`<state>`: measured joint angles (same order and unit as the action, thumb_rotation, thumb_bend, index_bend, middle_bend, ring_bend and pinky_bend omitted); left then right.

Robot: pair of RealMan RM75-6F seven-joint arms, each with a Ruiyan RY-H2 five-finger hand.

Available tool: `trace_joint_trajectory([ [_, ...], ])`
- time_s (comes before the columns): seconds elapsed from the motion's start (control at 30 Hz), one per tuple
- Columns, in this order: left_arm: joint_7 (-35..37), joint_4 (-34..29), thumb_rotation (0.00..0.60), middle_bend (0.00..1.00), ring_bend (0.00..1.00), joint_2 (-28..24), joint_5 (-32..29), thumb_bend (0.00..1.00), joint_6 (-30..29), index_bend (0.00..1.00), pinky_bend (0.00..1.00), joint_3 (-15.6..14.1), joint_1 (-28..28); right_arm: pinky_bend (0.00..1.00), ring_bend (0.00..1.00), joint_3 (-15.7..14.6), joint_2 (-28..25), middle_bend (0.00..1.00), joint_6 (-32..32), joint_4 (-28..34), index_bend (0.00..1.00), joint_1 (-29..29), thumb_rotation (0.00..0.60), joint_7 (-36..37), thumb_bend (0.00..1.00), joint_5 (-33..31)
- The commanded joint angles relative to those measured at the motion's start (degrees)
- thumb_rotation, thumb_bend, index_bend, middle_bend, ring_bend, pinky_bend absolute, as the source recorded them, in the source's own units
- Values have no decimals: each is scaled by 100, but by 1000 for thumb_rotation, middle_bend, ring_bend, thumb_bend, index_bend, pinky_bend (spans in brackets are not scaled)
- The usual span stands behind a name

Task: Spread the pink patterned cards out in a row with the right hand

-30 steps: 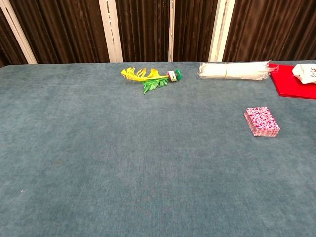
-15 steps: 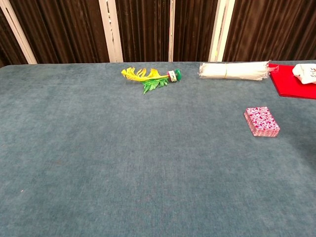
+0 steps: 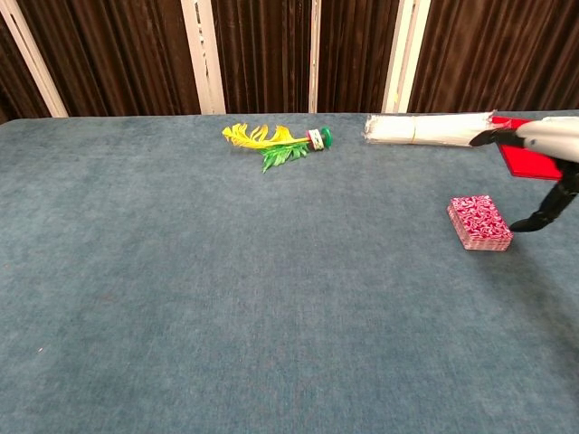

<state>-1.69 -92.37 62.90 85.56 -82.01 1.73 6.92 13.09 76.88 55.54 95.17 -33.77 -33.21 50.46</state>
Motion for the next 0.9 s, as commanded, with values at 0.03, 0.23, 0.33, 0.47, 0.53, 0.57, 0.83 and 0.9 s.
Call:
trace_joint_trajectory([
  [0.03,32,-24,600,0,0,-25,-30,0,35,0,0,1,11,0,0,19,322,0,-138,-376,0,-263,600,-189,211,-342],
  [0.23,49,-57,600,0,0,-53,-68,0,94,0,0,-5,25,0,0,-36,464,30,-231,-635,0,-471,600,-305,211,-660],
  [0.33,47,-74,600,0,0,-64,-99,0,126,0,0,-6,31,0,0,-61,516,30,-287,-746,0,-561,600,-327,211,-830],
  [0.47,49,-92,600,0,0,-75,-130,0,161,0,0,-1,43,0,0,-94,610,55,-399,-919,25,-670,600,-299,211,-1058],
  [0.53,54,-99,600,0,0,-79,-146,0,179,0,0,2,49,0,0,-126,658,70,-434,-1005,44,-720,600,-310,211,-1134],
  [0.57,56,-103,600,0,0,-82,-153,0,185,0,0,2,51,0,0,-137,674,78,-443,-1038,53,-740,600,-318,211,-1158],
  [0.83,50,-144,600,0,0,-110,-216,0,258,0,0,2,70,0,53,-208,886,135,-527,-1417,105,-900,600,-282,211,-1366],
  [0.9,52,-150,600,0,0,-114,-228,0,268,0,0,3,73,0,58,-224,925,143,-551,-1496,111,-923,600,-256,211,-1405],
])
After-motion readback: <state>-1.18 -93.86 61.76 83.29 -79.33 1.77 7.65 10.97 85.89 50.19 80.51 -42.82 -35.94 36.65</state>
